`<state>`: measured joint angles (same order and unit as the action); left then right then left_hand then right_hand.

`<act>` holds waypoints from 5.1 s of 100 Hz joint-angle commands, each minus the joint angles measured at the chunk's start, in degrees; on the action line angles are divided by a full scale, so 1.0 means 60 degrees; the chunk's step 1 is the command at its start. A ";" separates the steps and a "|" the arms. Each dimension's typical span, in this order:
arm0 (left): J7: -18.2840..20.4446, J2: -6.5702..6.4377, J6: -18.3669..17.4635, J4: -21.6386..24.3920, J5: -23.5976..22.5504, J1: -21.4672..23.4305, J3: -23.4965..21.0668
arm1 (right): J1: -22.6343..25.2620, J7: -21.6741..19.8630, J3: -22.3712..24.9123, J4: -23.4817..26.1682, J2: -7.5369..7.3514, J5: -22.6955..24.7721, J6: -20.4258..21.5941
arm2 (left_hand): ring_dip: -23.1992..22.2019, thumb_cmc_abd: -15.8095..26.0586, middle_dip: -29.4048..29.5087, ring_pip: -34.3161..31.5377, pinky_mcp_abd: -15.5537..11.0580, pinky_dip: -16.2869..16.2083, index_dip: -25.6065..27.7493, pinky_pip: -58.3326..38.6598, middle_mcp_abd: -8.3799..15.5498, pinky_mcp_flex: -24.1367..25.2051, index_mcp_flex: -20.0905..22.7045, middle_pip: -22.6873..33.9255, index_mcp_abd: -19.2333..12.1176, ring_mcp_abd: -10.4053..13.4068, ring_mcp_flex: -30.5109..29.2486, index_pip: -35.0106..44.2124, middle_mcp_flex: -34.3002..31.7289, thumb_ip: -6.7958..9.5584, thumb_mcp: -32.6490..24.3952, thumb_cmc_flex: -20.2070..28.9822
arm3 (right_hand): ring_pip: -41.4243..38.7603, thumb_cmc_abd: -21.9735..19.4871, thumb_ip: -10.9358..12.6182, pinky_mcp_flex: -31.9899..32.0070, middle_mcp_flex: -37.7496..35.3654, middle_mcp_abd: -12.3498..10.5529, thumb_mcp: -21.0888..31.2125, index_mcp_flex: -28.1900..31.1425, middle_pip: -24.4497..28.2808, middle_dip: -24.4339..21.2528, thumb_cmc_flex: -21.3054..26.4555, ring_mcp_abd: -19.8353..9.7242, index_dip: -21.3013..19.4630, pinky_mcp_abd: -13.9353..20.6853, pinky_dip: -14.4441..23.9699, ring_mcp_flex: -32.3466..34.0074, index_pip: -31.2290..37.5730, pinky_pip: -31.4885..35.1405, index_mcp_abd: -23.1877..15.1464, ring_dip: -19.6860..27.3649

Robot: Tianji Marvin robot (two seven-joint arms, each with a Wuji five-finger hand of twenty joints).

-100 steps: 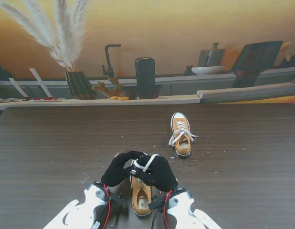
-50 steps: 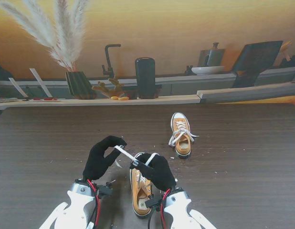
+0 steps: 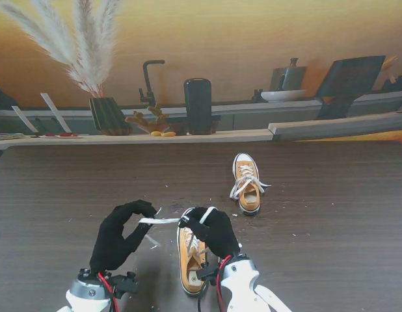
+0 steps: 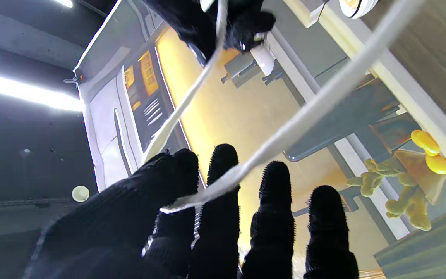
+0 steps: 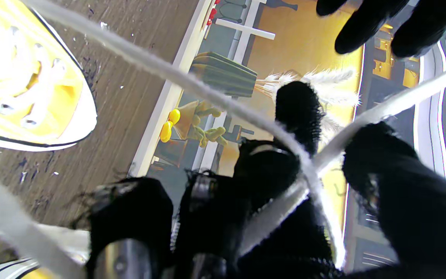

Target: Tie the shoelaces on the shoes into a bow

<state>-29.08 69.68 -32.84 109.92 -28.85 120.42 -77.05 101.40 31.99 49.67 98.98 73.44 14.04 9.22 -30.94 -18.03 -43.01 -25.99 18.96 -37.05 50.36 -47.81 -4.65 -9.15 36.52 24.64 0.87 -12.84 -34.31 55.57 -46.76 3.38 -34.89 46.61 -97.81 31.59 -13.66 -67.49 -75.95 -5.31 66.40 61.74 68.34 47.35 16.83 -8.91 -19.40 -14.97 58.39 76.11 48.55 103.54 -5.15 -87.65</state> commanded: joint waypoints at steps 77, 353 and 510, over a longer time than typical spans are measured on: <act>0.0687 -0.0616 0.0120 -0.0315 -0.1864 0.1517 0.0776 | -0.0039 -0.0189 -0.0021 0.0102 0.0020 -0.0079 0.0078 | -0.0112 -0.0068 0.0429 0.0125 -0.0125 0.0390 -0.0176 -0.0320 -0.0027 0.0070 0.0118 -0.0252 -0.1288 0.0242 -0.0037 -0.0453 0.0197 0.0574 -0.0110 -0.0015 | -0.0823 -0.0110 -0.0112 -0.0290 -0.1202 0.1144 0.0268 0.0183 0.0611 0.0184 -0.0137 -0.2470 0.0058 -0.0121 -0.0016 -0.0093 -0.0030 0.2740 0.0508 -0.0384; 0.2363 -0.0438 0.0590 -0.2803 0.1781 -0.1703 0.2243 | 0.0415 -0.0318 0.0241 0.0505 -0.0216 0.0647 0.0387 | -0.1080 -0.1035 0.0542 -0.0673 -0.1013 -0.0455 -0.2981 -0.1022 0.0545 0.0343 -0.0239 0.0472 -0.1477 0.1158 0.1017 -0.3137 0.2043 -0.0748 0.3849 -0.0471 | -0.0764 0.0036 -0.0243 -0.0252 -0.1203 0.1173 0.0250 0.0055 0.0523 0.0166 0.0008 -0.2210 0.0256 -0.0243 -0.0292 -0.0103 0.0135 0.2740 0.0452 -0.0384; 0.4475 -0.0423 0.3782 -0.0434 0.7673 -0.0355 0.1649 | 0.0408 -0.0686 0.0305 0.0529 -0.0314 0.0589 0.0231 | -0.1072 0.1150 0.0178 -0.1177 -0.0595 -0.0199 -0.3560 -0.2016 -0.0724 0.0581 0.2753 0.1296 -0.0343 0.0142 0.1064 -0.0601 0.0607 -0.0213 0.4733 0.1018 | -0.0706 0.0062 -0.0289 -0.0234 -0.1202 0.1222 0.0235 0.0032 0.0433 0.0130 0.0036 -0.2023 0.0300 -0.0291 -0.0395 -0.0115 0.0193 0.2740 0.0363 -0.0384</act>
<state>-3.76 67.30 -11.63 105.49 15.85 117.15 -66.93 103.82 28.71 51.54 102.04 71.76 17.74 10.66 -37.17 -10.02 -43.06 -33.10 16.08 -38.63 28.95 -60.32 -9.05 -6.30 53.80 32.97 0.94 -12.76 -28.76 49.96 -44.30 1.25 -7.30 52.08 -98.23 31.04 -13.68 -67.50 -76.23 -5.36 66.87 61.74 68.85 47.37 16.82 -8.91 -18.79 -15.91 56.58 76.15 48.92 103.53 -5.12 -87.65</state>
